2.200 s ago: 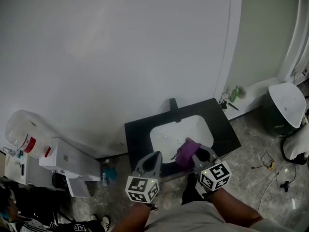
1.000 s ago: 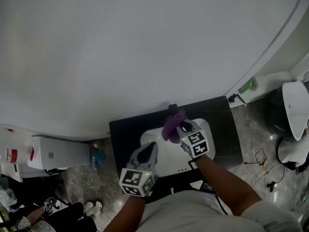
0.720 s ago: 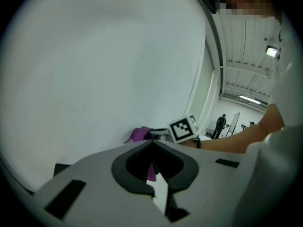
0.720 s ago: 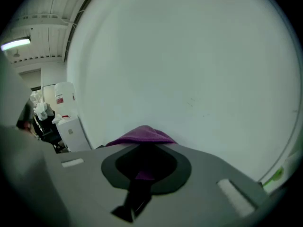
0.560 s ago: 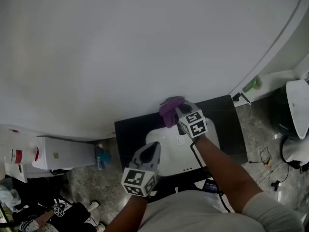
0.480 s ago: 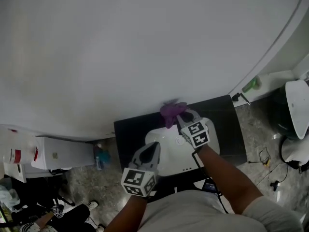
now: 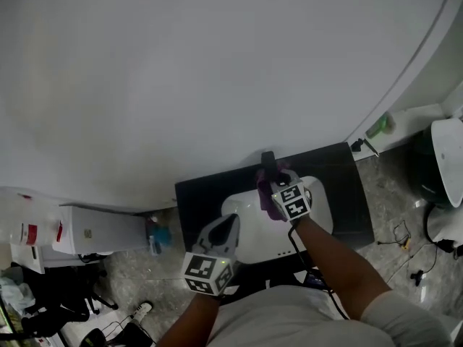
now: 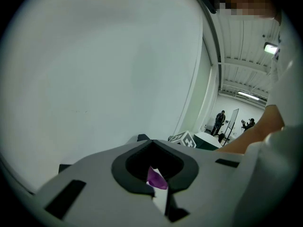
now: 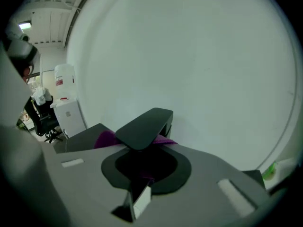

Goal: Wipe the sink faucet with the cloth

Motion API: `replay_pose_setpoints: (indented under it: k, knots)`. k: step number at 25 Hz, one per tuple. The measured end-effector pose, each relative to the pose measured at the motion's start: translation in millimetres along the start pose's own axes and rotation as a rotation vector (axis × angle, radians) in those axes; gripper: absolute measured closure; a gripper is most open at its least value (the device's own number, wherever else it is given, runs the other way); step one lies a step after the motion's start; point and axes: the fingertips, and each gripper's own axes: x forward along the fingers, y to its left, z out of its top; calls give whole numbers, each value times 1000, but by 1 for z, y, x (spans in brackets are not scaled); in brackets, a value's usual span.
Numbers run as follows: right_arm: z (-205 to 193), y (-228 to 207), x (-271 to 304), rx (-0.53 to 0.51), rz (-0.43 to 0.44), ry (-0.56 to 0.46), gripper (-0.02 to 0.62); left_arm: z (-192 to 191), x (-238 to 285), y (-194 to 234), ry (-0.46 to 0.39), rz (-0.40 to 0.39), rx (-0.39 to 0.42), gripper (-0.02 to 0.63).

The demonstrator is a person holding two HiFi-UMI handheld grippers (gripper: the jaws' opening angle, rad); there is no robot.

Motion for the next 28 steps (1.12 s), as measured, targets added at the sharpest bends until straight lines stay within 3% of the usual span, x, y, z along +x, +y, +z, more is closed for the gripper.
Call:
replay_pose_setpoints:
  k: [3,8,11,15,18,23,25,28]
  knots:
    - [-9,11,-3,-20,16,8,571,-3,-3,5,-2,13,-12,600]
    - [-52,58,-56,18,73,53,571,-6,-1,4,-12,3,-31,600]
    - [-33,43,-49,38,57,15,571,-3,-2,2,-16,3,-21,600]
    - [-5,11,-7,-38,17,19,571,1,-9,3,-14,19,-10,600]
    - [-16,15,-11,-28,29,27,571,2,-11,6,-16,26,-13,600]
    - [-57,59,-68,39,99,64,571,3,-9,8,-28,17,-27,600]
    - [-41,65,-81,9,130,35,571,9,-9,6,-44,13,-22,600]
    - [34,46,-77,-71,107,-90,571,20,-13,1,-58,9,-9,600]
